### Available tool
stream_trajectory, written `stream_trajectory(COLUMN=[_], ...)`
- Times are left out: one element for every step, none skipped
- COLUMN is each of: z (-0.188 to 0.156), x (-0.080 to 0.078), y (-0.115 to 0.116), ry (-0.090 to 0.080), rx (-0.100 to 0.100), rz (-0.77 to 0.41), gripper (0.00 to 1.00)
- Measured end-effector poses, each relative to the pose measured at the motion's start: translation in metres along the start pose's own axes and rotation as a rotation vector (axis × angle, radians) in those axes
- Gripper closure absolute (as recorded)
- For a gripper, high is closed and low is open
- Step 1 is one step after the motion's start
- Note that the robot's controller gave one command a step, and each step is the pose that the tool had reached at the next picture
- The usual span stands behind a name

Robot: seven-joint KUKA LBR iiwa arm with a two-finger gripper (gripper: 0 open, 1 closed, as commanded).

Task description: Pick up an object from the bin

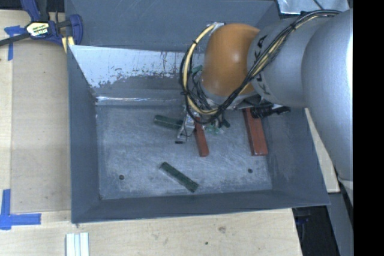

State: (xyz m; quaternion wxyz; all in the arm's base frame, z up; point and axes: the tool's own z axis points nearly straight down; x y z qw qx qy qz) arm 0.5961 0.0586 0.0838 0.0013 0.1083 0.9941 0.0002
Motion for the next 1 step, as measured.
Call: stream_trajectory(z=[-0.1619], x=[0.0084], y=[-0.0115], ry=[-0.006], rx=[-0.001], rz=[0.086], gripper=[1.0])
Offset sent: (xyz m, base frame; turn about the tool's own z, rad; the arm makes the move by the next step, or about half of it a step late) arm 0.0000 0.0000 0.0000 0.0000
